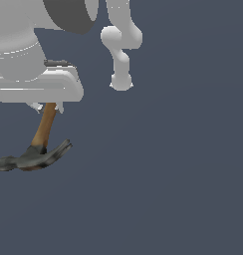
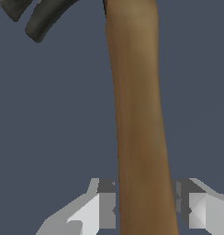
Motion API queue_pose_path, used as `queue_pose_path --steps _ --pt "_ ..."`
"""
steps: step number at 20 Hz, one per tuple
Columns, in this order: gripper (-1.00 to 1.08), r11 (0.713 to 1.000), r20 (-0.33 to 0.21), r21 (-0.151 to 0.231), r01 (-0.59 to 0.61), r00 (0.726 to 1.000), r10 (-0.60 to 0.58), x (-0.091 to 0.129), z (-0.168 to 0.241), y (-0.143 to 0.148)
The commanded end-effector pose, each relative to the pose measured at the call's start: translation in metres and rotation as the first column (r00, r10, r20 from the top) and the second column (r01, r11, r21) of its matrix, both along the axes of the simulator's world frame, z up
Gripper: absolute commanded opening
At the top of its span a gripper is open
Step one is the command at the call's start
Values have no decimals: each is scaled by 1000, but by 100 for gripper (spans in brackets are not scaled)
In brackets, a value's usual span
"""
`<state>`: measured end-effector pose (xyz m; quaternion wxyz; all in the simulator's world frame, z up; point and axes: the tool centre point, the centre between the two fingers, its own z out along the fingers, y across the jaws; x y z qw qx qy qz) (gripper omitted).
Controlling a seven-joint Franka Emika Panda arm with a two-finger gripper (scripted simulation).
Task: Pick up the object and move it to a goal position.
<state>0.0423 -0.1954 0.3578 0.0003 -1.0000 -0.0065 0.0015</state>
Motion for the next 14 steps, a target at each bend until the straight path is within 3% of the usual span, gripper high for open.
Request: queue_pose_path --steps 1,14 --pt "-100 1000 3 -1 0 1000 0 4 17 -6" --pt "-100 1000 3 -1 -1 1000 1 15 62 -25"
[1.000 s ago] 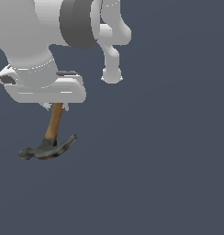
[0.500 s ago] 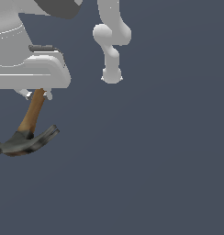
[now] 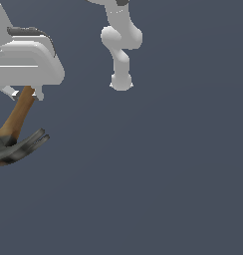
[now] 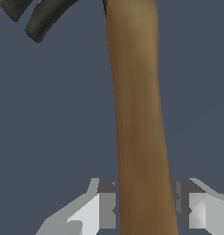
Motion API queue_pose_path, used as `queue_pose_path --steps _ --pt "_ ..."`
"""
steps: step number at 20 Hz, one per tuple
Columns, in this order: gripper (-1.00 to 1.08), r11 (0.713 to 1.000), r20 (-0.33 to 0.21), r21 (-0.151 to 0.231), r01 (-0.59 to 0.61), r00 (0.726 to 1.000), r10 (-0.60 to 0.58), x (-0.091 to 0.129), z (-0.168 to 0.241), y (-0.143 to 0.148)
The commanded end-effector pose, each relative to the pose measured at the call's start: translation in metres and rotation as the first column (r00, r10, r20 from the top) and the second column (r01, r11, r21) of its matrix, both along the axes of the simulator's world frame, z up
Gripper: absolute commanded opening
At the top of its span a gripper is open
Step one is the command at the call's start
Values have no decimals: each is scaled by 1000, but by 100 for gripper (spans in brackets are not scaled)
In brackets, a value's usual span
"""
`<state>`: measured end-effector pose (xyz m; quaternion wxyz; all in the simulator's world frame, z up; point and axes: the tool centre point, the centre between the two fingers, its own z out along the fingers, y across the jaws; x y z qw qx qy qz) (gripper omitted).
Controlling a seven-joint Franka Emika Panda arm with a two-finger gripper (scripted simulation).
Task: Pick up the object and move it to a goal position.
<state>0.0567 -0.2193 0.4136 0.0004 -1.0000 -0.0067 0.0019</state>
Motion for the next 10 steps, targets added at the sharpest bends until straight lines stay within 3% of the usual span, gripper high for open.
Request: queue_pose_path --steps 1,10 --pt "-100 1000 4 -1 0 1000 0 2 7 -2" --pt "-100 1000 4 -1 0 1000 0 4 13 -4"
